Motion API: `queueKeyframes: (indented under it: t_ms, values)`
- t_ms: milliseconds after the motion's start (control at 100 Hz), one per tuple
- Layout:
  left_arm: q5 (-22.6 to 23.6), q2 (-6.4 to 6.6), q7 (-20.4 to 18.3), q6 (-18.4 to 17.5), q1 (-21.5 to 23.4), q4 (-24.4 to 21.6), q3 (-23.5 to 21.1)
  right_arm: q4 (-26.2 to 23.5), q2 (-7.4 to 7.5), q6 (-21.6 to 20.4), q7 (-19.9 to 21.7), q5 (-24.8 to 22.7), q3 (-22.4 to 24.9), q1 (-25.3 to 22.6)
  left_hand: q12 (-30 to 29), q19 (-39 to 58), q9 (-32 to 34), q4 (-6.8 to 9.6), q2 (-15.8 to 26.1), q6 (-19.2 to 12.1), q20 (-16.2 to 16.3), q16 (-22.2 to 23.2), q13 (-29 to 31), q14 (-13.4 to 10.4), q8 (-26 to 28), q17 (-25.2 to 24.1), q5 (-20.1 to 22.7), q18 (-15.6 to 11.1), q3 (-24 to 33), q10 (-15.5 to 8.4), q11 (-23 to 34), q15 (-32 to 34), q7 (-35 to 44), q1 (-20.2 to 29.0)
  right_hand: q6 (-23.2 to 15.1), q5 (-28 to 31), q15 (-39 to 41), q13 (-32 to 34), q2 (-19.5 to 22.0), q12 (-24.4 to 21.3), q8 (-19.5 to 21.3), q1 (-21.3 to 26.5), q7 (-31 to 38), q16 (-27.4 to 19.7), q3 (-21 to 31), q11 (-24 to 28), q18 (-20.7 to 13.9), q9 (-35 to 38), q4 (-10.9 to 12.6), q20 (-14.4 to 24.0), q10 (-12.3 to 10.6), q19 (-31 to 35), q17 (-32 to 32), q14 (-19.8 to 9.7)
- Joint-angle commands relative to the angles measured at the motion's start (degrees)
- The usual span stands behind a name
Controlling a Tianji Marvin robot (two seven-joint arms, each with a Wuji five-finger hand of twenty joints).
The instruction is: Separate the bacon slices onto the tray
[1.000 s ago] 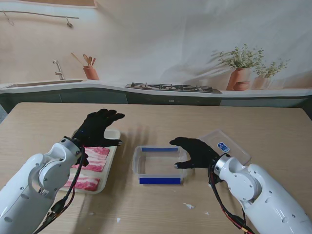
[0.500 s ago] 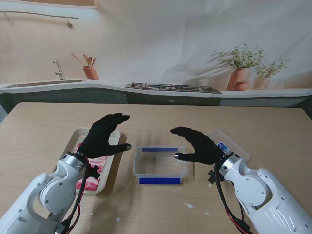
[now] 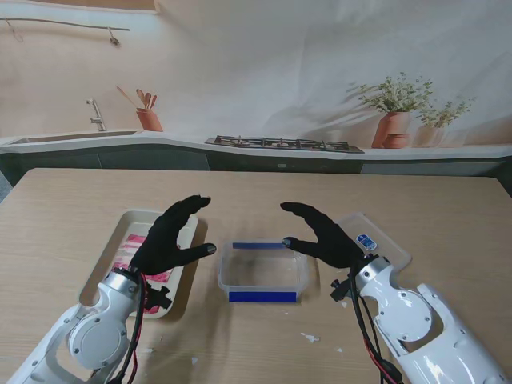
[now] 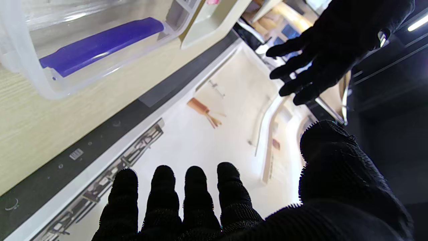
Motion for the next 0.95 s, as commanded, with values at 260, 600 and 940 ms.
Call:
queueKeyframes:
  t_ms: [260, 600, 940]
  values:
    - [-1.0, -0.46, 0.3, 0.3, -2.7, 5.1, 1.2, 3.0, -1.02, 2.5, 0.6, -0.9, -3.0, 2.4, 0.9, -0.5, 0.4, 1.82, 1.0, -0.2, -0.9, -0.5, 0.2, -0.4, -0.4, -1.1, 0.9, -0.7, -1.9, -0.9, 1.5, 0.6, -0.9, 0.9, -1.0, -0.3, -0.7, -0.4, 2.2, 0.3, -0.8, 1.2, 0.6, -0.6, -1.7, 1.3, -0.2, -0.2, 1.8, -0.4, -1.1, -1.4, -1.2, -0.2]
    - [-0.7, -0.35, -0.1, 1.2, -2.9, 5.7, 2.0, 4.0, -1.08, 2.9, 0.9, -0.2, -3.9, 3.4, 1.2, -2.7, 0.5, 1.98, 1.4, -0.4, -1.0, -0.5, 0.1, -0.5, -0.2, -1.0, 1.1, -0.7, -1.9, -0.8, 2.0, 0.5, -0.6, 0.9, -1.1, -0.3, -0.6, -0.3, 2.3, 0.5, -0.9, 1.9, 1.1, -0.5, -2.4, 1.7, 0.0, -0.1, 2.0, -0.2, -1.1, -1.1, -1.2, -0.4]
    - [-0.8, -0.39, -0.1, 1.1, -3.2, 5.9, 2.2, 3.6, -1.00, 2.9, 1.1, -0.3, -3.8, 3.1, 1.4, -3.7, 0.4, 2.04, 1.3, -0.5, -0.5, -0.4, 0.1, -0.6, 0.0, -1.0, 1.2, -0.8, -1.7, -0.7, 2.3, 0.4, -0.4, 1.2, -1.3, -0.4, -0.6, -0.3, 2.3, 0.7, -1.0, 2.4, 1.3, -0.5, -2.9, 2.0, 0.1, -0.1, 2.1, -0.1, -1.1, -1.0, -1.2, -0.4]
